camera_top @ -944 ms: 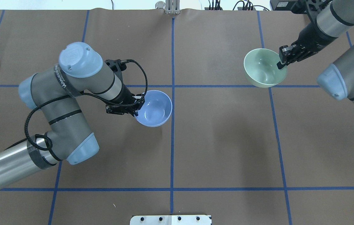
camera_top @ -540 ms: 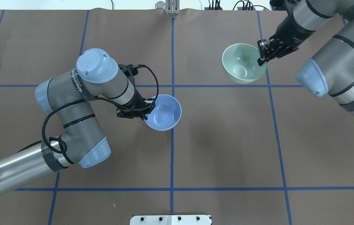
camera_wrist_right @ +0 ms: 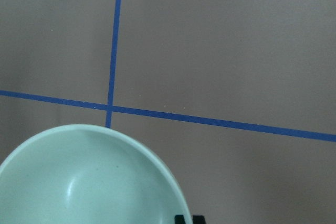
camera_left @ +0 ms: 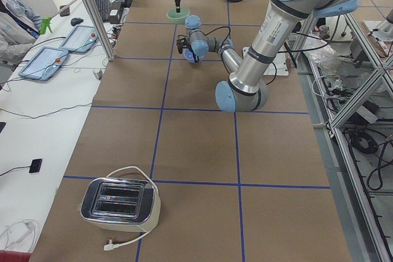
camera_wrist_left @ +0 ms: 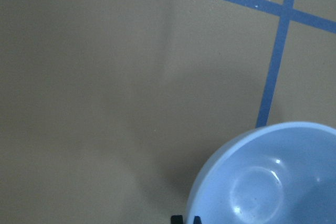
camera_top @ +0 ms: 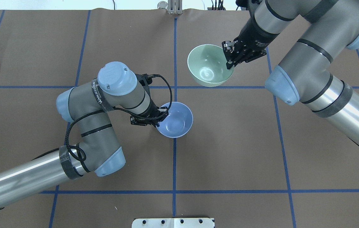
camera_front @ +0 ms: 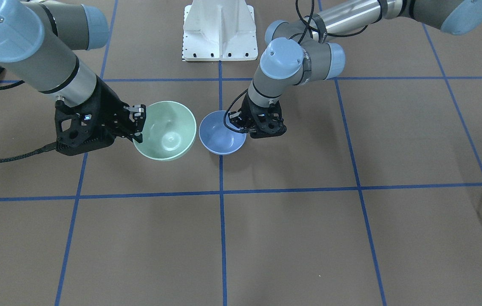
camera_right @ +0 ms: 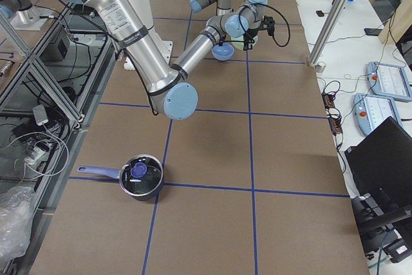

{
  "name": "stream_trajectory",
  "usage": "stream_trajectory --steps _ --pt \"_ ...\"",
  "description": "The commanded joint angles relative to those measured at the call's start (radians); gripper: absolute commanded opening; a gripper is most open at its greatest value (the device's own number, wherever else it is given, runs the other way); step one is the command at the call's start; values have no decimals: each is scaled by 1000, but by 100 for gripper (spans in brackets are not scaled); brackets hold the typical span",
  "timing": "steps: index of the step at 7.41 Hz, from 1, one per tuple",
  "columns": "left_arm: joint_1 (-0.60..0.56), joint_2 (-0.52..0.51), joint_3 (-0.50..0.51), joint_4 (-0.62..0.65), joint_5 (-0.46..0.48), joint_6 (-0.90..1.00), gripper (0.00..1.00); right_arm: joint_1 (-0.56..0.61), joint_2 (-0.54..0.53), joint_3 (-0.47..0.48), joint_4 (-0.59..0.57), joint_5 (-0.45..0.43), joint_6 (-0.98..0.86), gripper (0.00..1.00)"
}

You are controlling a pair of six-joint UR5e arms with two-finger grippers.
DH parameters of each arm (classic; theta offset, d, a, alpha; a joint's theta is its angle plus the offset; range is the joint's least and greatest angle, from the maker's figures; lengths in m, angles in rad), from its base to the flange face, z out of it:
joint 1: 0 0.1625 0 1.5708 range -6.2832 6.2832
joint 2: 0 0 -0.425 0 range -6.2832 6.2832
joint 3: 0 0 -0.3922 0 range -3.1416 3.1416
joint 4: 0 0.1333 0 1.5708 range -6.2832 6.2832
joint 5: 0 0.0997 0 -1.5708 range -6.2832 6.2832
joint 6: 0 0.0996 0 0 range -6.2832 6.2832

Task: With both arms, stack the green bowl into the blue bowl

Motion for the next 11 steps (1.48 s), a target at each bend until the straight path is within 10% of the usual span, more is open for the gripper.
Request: stream_trajectory --steps 1,2,4,11 --pt "7 -1 29 -64 5 -20 0 -25 10 -1 0 -12 12 12" --pt "6 -1 19 -64 3 -16 11 -29 10 2 0 -12 14 12" --pt "-8 10 -19 -60 6 25 85 -32 12 5 0 -12 15 12" --pt "-201 153 -142 -53 -158 232 97 -206 23 -10 9 -157 47 12"
